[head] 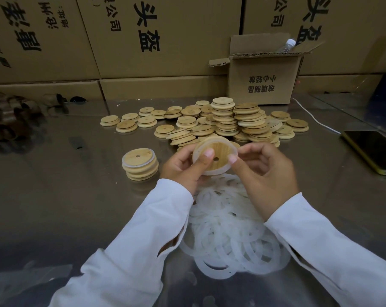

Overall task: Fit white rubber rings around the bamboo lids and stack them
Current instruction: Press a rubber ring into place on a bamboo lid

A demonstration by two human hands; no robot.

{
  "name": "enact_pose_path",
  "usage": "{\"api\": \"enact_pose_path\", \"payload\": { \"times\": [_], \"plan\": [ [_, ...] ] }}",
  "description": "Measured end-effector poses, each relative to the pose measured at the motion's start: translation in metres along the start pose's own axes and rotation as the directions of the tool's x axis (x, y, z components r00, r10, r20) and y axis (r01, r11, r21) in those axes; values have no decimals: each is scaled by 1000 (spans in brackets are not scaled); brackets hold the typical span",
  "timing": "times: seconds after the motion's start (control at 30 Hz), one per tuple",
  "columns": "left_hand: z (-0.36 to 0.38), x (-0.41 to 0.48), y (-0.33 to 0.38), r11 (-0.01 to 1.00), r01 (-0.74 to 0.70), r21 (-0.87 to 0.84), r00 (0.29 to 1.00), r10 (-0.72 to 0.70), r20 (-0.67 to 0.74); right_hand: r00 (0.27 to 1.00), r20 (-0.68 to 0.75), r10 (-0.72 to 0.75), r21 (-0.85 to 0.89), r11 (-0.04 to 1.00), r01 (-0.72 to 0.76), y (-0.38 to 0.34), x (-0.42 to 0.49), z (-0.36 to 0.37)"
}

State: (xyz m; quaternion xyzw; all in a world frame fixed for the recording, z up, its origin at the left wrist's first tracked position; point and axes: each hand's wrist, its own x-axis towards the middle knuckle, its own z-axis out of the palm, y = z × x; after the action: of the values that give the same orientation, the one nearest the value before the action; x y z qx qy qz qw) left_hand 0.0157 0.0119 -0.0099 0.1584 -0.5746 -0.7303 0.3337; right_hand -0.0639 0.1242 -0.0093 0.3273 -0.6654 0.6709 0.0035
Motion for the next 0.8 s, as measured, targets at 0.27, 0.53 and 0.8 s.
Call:
{"api": "enact_pose_path", "payload": {
  "times": [0.27, 0.53, 0.8],
  "plan": [
    [-1, 1, -2, 1000, 18, 22, 1000, -18, 22, 996, -72, 46, -66, 997, -50, 0, 4, -3],
    [1, -3, -2, 956, -72, 284, 992, 39, 119, 999, 0, -37, -228, 973, 36, -2, 4, -6],
    [2, -4, 2, 967, -54, 249, 990, 20, 138, 991, 75, -113, -235, 964, 128, -2, 8, -8]
  ]
}}
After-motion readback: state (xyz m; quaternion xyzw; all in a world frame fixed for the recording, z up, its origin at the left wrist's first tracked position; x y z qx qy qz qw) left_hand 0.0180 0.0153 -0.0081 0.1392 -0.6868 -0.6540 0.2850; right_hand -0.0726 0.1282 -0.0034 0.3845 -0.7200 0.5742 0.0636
